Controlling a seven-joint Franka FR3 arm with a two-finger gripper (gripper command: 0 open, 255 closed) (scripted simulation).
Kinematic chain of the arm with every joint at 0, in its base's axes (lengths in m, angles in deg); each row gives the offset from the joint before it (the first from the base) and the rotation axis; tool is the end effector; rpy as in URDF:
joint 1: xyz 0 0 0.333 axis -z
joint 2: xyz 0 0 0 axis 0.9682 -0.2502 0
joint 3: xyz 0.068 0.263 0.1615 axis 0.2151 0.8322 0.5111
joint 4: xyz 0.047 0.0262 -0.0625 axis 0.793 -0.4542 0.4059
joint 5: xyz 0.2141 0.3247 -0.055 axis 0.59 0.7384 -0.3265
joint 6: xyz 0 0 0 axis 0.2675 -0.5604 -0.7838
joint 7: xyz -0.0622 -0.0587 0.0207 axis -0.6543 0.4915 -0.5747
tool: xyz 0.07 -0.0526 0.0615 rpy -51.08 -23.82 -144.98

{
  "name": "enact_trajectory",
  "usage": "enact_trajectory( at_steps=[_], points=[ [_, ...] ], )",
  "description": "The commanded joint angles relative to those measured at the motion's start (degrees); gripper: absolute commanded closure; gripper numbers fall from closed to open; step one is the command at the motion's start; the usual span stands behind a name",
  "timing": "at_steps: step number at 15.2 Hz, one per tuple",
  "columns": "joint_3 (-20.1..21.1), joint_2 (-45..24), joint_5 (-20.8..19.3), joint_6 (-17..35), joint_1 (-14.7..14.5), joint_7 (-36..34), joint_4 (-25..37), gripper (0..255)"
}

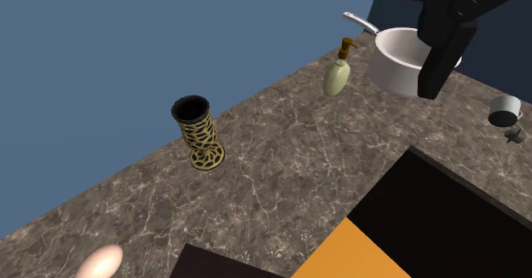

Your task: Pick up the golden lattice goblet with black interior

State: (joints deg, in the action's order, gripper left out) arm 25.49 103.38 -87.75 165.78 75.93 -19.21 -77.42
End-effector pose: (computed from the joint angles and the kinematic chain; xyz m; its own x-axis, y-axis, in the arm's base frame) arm 0.3019 -0.0337 0.6000 0.9865 -0.1580 -0.0435 -0.1541 -0.9846 0.0824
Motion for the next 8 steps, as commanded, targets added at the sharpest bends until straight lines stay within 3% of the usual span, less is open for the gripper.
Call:
enact_trajectory(
  at_steps=[1,8],
  points=[
    [0.0,0.0,0.0,0.0,0.0,0.0,0.0,0],
    [6.92,-2.96,6.05,7.67,-1.79,-10.73,-5.94,0]
  ],
)
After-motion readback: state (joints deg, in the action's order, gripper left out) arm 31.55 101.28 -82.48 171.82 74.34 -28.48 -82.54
